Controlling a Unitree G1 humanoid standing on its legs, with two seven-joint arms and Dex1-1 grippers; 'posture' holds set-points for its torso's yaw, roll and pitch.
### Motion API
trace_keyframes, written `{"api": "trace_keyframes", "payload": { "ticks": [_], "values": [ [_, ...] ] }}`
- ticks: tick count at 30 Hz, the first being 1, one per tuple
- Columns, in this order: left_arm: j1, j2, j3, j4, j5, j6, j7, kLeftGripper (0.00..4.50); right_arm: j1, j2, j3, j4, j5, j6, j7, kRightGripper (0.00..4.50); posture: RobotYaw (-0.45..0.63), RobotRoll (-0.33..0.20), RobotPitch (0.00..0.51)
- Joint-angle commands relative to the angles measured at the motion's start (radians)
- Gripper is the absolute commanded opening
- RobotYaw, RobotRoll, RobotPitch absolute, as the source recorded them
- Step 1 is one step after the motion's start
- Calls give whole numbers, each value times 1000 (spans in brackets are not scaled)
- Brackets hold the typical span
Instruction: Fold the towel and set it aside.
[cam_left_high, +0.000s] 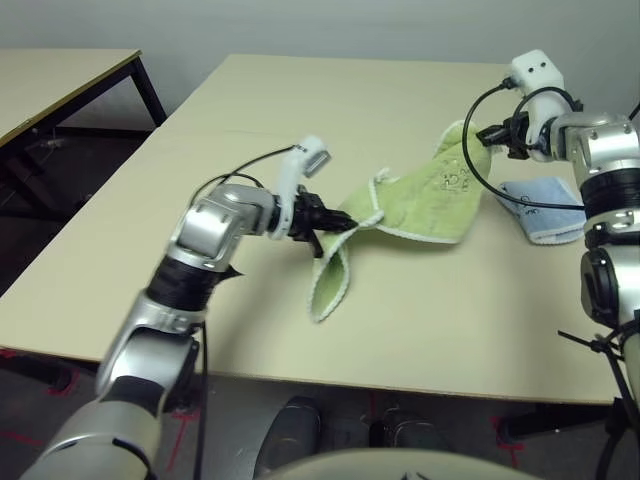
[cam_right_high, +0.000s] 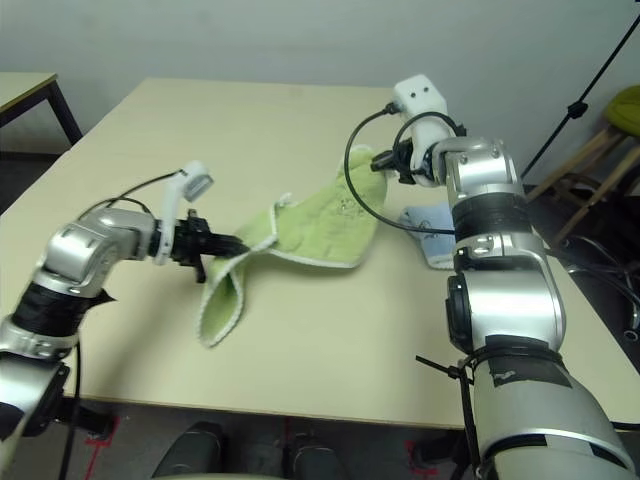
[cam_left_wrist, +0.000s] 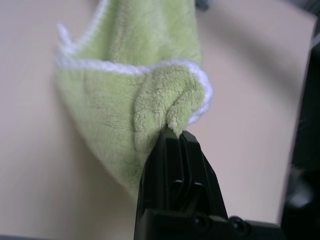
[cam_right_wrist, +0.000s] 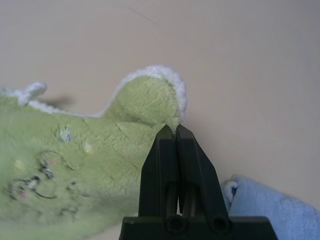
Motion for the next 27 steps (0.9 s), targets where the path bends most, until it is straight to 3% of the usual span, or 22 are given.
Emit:
{"api": "trace_keyframes", "payload": {
  "ticks": [1, 6, 12, 15, 25, 27],
  "values": [
    [-17, 19, -39, 159, 109, -220, -3, 24, 46, 0, -6, -91, 25, 52, 6, 0, 124, 0, 32],
    [-23, -1, -74, 305, 215, -448, 13, 24, 94, 4, -9, -197, 52, 99, -1, 0, 107, 0, 34],
    [42, -39, -72, 290, 230, -448, 11, 24, 142, -12, -8, -287, 75, 144, 4, 0, 101, 0, 37],
    [61, -58, -40, 283, 224, -405, 57, 749, 156, -16, -6, -319, 83, 164, 3, 0, 100, 0, 40],
    [102, -16, 71, 143, 218, -278, 182, 4222, 172, -44, 3, -360, 93, 192, 11, 0, 109, 0, 46],
    [120, -37, 71, 86, 217, -246, 209, 4480, 174, -45, 6, -359, 93, 191, 11, 0, 111, 0, 46]
  ]
}}
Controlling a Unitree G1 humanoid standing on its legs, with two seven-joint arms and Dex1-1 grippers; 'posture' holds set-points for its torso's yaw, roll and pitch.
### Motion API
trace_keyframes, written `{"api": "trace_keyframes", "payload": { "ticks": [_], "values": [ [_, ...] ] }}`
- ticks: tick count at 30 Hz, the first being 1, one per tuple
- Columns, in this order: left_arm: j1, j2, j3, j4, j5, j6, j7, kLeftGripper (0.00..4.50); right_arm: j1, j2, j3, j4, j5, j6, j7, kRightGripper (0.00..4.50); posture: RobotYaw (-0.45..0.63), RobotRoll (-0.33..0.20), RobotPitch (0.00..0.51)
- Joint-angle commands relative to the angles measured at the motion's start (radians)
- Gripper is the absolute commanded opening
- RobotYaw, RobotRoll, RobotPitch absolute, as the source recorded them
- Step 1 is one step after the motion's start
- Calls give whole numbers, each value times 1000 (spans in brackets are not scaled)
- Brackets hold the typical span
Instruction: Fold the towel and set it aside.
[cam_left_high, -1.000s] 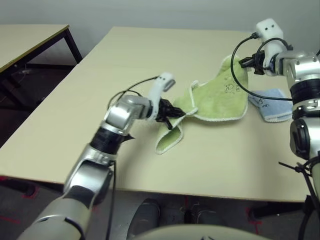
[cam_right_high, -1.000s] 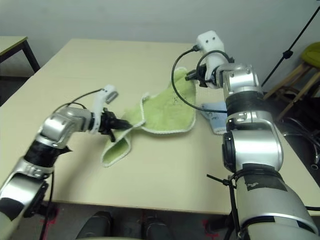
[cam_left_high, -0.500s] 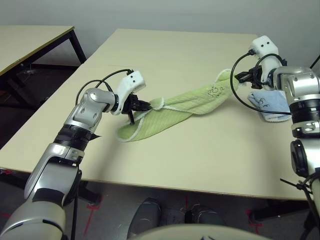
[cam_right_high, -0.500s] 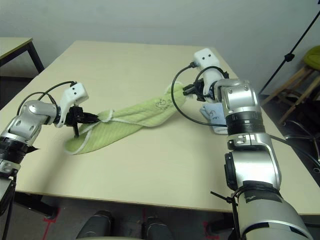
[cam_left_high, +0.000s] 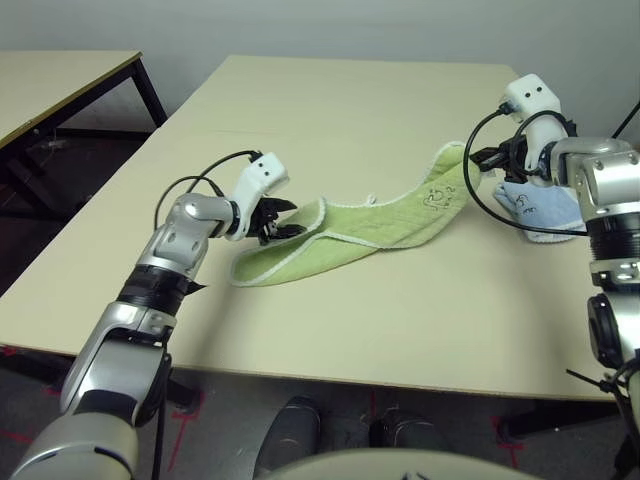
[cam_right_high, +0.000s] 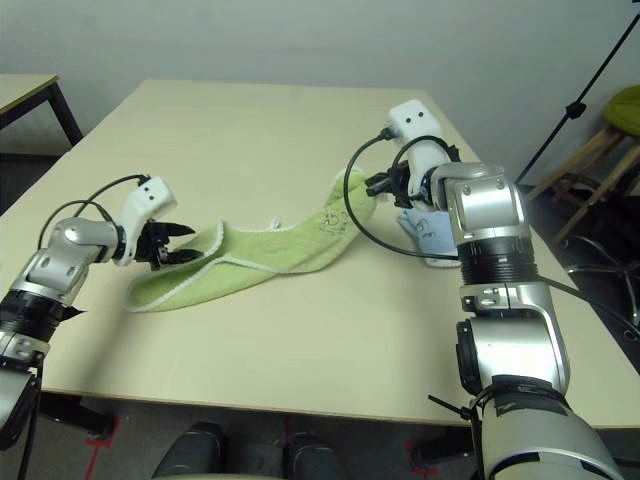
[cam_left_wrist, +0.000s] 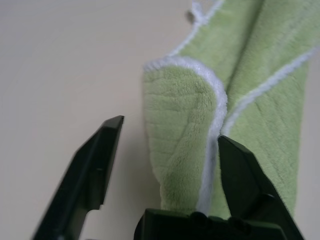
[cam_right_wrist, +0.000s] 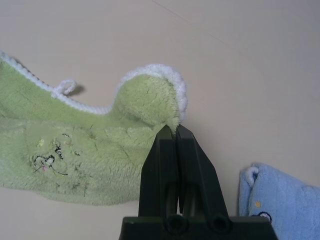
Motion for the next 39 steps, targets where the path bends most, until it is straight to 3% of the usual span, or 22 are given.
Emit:
{"api": "trace_keyframes", "payload": {
  "ticks": [1, 6, 12, 17, 24, 30, 39],
  "values": [
    [31, -34, -4, -89, -1, 58, 41, 4480, 6, -6, 8, -14, 10, 10, 4, 0, 111, 0, 46],
    [28, -105, -8, -70, 11, 85, 108, 4480, 1, 2, 13, -16, 11, 14, 1, 0, 105, 0, 46],
    [-41, -172, 29, 124, 5, 68, 190, 4480, 8, -3, 9, -32, 15, 25, -3, 0, 80, 0, 47],
    [-152, -188, 116, 400, -24, 11, 270, 4480, 34, -22, -1, -74, 22, 51, -3, 0, 62, 0, 49],
    [-340, -189, 135, 817, 20, -98, 315, 4480, 51, -29, -1, -104, 32, 67, -8, 0, 57, 0, 50],
    [-385, -235, 130, 948, 46, -135, 335, 4480, 62, -33, -1, -126, 43, 77, -13, 0, 39, 0, 50],
    [-405, -272, 137, 1009, 74, -153, 400, 4480, 80, -44, -6, -150, 55, 85, -21, 0, 22, 0, 50]
  ]
}}
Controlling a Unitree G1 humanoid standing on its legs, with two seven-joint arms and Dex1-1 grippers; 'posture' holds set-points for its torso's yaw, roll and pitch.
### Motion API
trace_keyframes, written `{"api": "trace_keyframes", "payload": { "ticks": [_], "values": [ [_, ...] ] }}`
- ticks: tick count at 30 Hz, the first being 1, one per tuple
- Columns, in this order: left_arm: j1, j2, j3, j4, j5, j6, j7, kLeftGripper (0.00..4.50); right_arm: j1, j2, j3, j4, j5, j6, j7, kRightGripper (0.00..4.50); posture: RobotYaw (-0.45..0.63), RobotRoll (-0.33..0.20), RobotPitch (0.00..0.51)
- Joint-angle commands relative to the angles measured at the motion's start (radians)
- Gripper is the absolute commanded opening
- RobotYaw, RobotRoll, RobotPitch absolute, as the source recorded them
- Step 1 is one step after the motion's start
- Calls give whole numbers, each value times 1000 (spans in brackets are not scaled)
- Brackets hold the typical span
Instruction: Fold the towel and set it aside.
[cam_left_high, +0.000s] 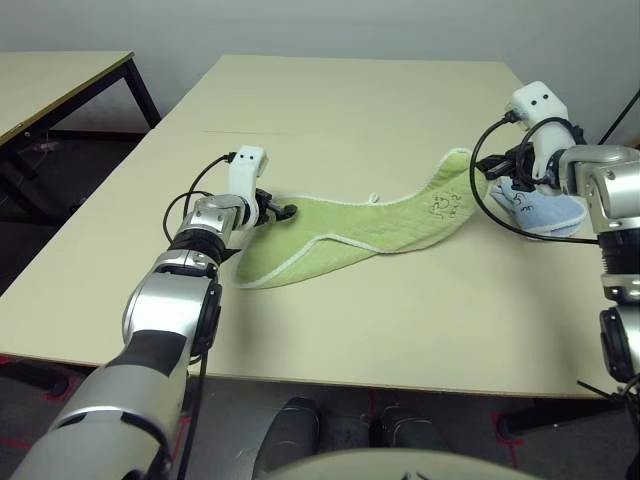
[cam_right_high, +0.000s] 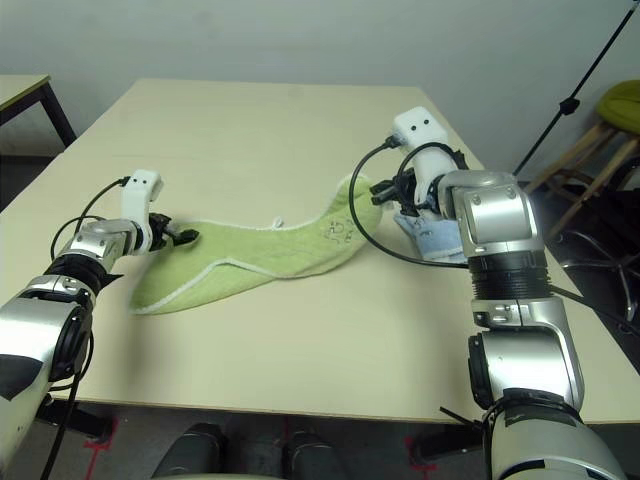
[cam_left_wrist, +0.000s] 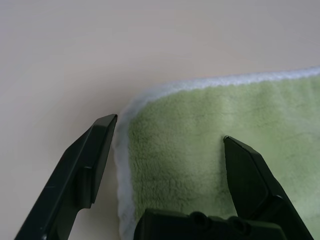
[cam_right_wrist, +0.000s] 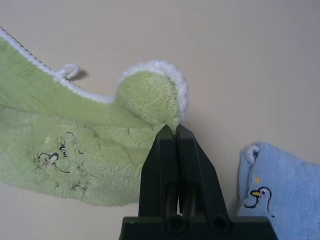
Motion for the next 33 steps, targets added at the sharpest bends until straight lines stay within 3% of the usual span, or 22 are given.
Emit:
{"api": "trace_keyframes", "payload": {
  "ticks": [1, 11, 14, 25, 33],
  "values": [
    [-18, -11, 12, 30, 14, -11, 35, 4480, 11, -9, -10, -27, 13, 14, -8, 0, 18, 0, 50],
    [-1, -20, 11, 57, 38, 10, 84, 4480, 21, -12, -12, -51, 24, 26, -11, 0, 9, 0, 52],
    [7, -22, 17, 61, 33, 27, 79, 3898, 21, -9, -8, -54, 30, 25, -14, 0, 7, 0, 53],
    [41, -29, 22, 39, 31, 60, -27, 29, 16, -8, 0, -37, 35, 4, -10, 0, 22, 0, 48],
    [69, 14, 22, -58, 13, 83, -142, 29, 32, -66, 2, -91, 50, 15, 38, 0, 37, 0, 51]
  ]
}}
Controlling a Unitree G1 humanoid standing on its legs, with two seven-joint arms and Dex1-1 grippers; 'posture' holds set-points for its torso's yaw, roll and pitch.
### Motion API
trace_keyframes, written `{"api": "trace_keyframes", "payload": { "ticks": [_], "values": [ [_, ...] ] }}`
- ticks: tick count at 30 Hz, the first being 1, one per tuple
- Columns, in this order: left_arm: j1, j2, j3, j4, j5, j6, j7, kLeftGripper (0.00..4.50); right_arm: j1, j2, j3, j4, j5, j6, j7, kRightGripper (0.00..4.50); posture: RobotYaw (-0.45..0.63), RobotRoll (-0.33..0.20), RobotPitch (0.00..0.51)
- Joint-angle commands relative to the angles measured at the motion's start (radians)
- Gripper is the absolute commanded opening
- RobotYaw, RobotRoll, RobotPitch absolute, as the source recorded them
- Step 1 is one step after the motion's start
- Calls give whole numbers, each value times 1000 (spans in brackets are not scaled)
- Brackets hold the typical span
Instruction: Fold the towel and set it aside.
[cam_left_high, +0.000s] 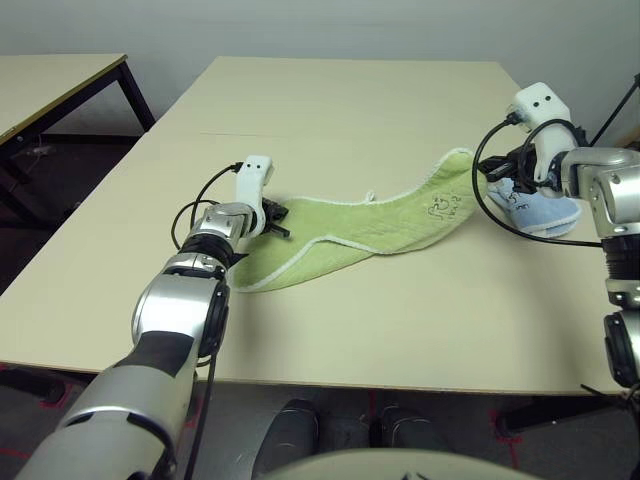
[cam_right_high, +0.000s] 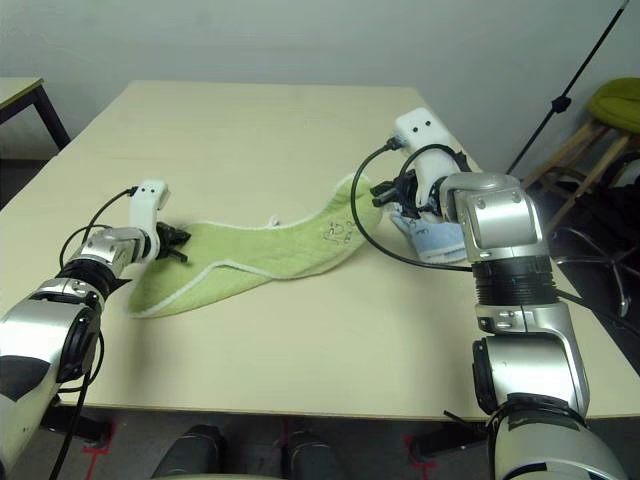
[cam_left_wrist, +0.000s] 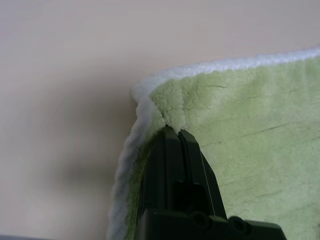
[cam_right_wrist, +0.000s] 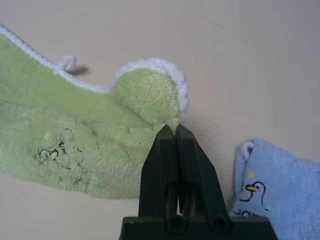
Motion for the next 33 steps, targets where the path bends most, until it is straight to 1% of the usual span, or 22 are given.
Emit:
{"api": "trace_keyframes", "payload": {
  "ticks": [1, 4, 5, 9, 11, 13, 17, 19, 20, 23, 25, 27, 29, 33],
  "values": [
    [32, 25, -12, -48, -3, 53, -69, 29, 8, -25, 3, -33, 13, 8, 20, 0, 36, 0, 51],
    [64, 55, -25, -146, -11, 113, -136, 29, 12, -43, 4, -58, 22, 19, 38, 0, 39, 0, 51],
    [86, 68, -32, -203, -16, 148, -164, 29, 18, -53, 5, -75, 27, 25, 51, 0, 39, 0, 52],
    [213, 122, -60, -509, -52, 345, -259, 29, 47, -97, 2, -135, 55, 46, 96, 0, 39, 0, 52],
    [268, 141, -59, -637, -70, 421, -261, 29, 54, -111, -1, -143, 62, 50, 101, 0, 47, 0, 56],
    [298, 149, -54, -714, -83, 471, -247, 29, 56, -117, 3, -141, 64, 50, 104, 0, 50, 0, 58],
    [294, 156, -23, -797, -126, 560, -223, 952, 61, -122, 24, -154, 74, 51, 125, 0, 51, 0, 64],
    [281, 163, -11, -825, -151, 601, -222, 1714, 64, -124, 34, -160, 75, 51, 129, 0, 47, 0, 66],
    [276, 166, -5, -833, -164, 618, -223, 1985, 65, -124, 38, -163, 75, 51, 129, 0, 46, 0, 68],
    [247, 175, 15, -834, -204, 657, -228, 3073, 70, -125, 52, -168, 68, 48, 131, 0, 44, 0, 69],
    [223, 180, 18, -800, -211, 640, -216, 3794, 71, -123, 57, -173, 70, 49, 129, 0, 46, 0, 71],
    [194, 184, 7, -721, -194, 579, -203, 4452, 71, -119, 61, -178, 73, 53, 127, 0, 47, 0, 71],
    [172, 180, -11, -630, -176, 510, -197, 4485, 68, -117, 64, -180, 75, 54, 126, 0, 47, 0, 71],
    [131, 148, -37, -450, -146, 385, -185, 4485, 63, -114, 67, -187, 77, 56, 126, 0, 38, 0, 71]
  ]
}}
